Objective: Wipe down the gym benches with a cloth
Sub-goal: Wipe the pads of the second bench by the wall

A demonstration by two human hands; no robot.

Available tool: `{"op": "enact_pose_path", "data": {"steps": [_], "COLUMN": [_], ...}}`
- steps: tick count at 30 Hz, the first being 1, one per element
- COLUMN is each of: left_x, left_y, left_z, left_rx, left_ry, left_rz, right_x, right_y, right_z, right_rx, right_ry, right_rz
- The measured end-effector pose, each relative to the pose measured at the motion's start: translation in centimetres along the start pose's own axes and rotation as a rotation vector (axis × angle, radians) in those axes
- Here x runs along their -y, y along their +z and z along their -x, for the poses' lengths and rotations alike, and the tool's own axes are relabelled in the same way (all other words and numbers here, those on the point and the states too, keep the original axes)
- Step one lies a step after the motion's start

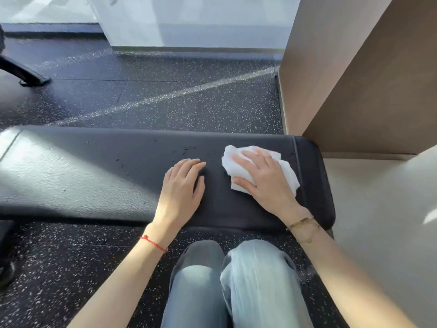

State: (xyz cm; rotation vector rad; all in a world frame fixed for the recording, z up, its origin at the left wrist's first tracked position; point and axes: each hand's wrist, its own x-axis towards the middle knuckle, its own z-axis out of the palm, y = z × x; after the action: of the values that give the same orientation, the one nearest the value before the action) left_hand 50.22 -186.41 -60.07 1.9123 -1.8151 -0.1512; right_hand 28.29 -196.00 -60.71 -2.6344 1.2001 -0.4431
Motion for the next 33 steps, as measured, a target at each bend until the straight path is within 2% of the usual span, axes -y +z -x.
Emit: {"op": "enact_pose_path", "data": {"steps": [5, 11, 14, 18, 20, 25, 28, 31, 33], "left_x": [1.1, 1.5, 1.5, 1.7, 1.7, 1.6, 1.7, 1.7, 1.7], "left_y": [1.7, 1.9, 2.1, 2.2, 2.2, 2.3, 2.4, 2.4, 2.3], "left_z": [0.2, 0.3, 0.4, 0.5, 0.5, 0.6, 0.7, 0.7, 0.8], "left_rx": [-0.076, -0.087, -0.094, -0.099, -0.108, -0.116, -0.119, -0.123, -0.118], "left_ry": [0.033, 0.037, 0.023, 0.024, 0.023, 0.023, 0.019, 0.023, 0.022], "left_rz": [-0.006, -0.037, -0.044, -0.043, -0.036, -0.034, -0.028, -0.03, -0.029], "right_x": [-0.1, -1.4, 1.0, 2.9, 2.0, -1.0, 1.4, 2.7, 1.3], "right_y": [0.2, -0.1, 1.1, 1.0, 0.6, 0.5, 1.7, 1.4, 0.6], "right_z": [2.7, -1.2, -2.8, 1.8, 3.7, -3.0, -4.8, -1.2, 0.7], "right_rx": [-0.047, 0.057, 0.102, 0.08, 0.09, 0.099, 0.102, 0.096, 0.09], "right_ry": [-0.021, 0.188, 0.153, 0.049, 0.073, 0.235, 0.166, 0.039, 0.064], "right_rz": [-0.045, 0.039, 0.088, 0.055, 0.029, 0.097, 0.107, 0.056, 0.035]}}
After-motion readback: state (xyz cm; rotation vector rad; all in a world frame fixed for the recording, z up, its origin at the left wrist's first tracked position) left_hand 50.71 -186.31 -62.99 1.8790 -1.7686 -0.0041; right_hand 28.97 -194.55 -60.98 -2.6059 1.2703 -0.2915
